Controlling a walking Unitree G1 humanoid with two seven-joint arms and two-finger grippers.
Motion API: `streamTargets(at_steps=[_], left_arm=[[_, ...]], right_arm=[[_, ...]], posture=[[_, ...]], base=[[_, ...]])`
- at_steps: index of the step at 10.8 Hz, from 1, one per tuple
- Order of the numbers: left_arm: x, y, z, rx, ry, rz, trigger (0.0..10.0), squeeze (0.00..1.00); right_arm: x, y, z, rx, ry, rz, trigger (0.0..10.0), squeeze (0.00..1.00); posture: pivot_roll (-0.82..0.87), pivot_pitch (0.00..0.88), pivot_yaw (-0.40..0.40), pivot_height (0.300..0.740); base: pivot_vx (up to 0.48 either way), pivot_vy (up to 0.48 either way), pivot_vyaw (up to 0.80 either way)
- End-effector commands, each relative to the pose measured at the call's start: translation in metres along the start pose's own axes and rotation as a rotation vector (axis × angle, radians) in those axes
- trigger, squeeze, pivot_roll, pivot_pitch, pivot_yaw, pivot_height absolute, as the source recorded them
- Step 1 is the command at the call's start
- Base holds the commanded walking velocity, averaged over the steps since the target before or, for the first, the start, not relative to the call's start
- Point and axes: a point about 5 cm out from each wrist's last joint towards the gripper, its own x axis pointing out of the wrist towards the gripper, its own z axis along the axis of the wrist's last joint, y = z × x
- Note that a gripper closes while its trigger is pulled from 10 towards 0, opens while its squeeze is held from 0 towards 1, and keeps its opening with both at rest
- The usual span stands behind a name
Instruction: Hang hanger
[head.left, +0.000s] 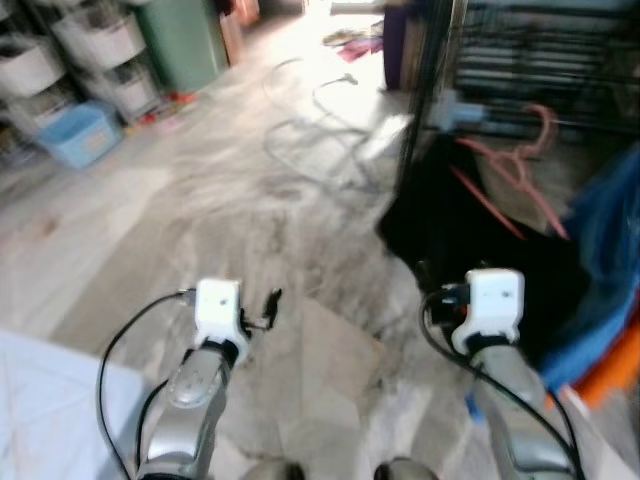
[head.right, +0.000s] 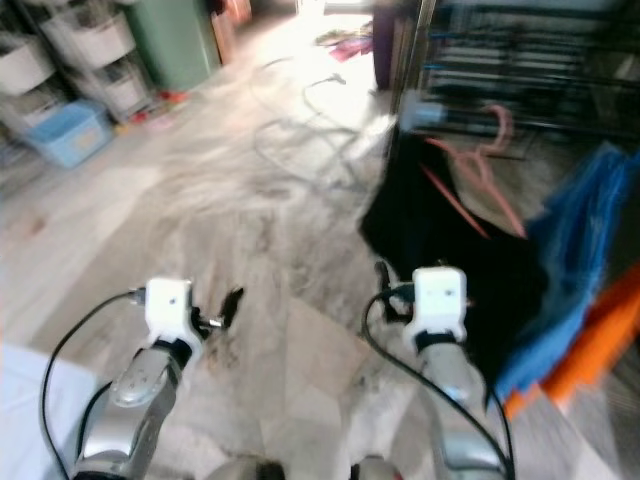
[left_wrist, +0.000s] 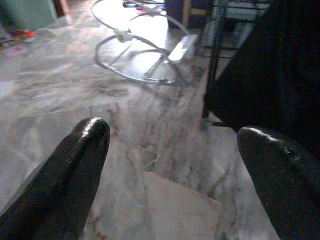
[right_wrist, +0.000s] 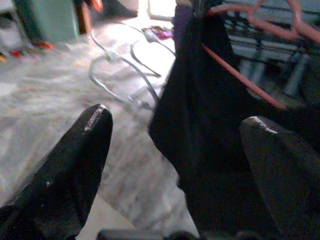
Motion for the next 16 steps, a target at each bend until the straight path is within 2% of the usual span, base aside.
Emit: streamTargets(at_steps=[1, 4, 7, 14, 16], left_arm=[[-0.003, 0.001, -0.003, -0.004, 0.008, -0.006, 10.0, 0.00], [-0.002, -0.006, -0.003, -0.037, -0.004, -0.041, 10.0, 0.00], [0.000, -0.015, 0.000, -0.055, -0.028, -0.085, 10.0, 0.00], [0.004, -0.021, -0.003, -0.060, -0.024, -0.112, 10.0, 0.00], [0.003, -0.022, -0.008, -0.049, 0.003, -0.109, 10.0, 0.00]], right_arm=[[0.000, 0.003, 0.000, 0.006, 0.005, 0.003, 10.0, 0.00], [-0.001, 0.003, 0.003, -0.012, -0.009, 0.003, 10.0, 0.00], [-0.002, 0.003, 0.005, -0.043, -0.021, 0.013, 10.0, 0.00], [-0.002, 0.000, 0.005, -0.070, -0.018, 0.016, 10.0, 0.00], [-0.001, 0.001, 0.006, -0.069, -0.017, 0.022, 10.0, 0.00]], posture=[[-0.17, 0.181, 0.076, 0.740], [-0.17, 0.184, 0.071, 0.740], [-0.18, 0.185, 0.064, 0.740], [-0.19, 0.171, 0.044, 0.740], [-0.19, 0.176, 0.044, 0.740]], base=[[0.000, 0.000, 0.00], [0.000, 0.000, -0.70], [0.190, 0.000, 0.00], [0.335, 0.000, 0.00], [0.000, 0.000, -0.80]])
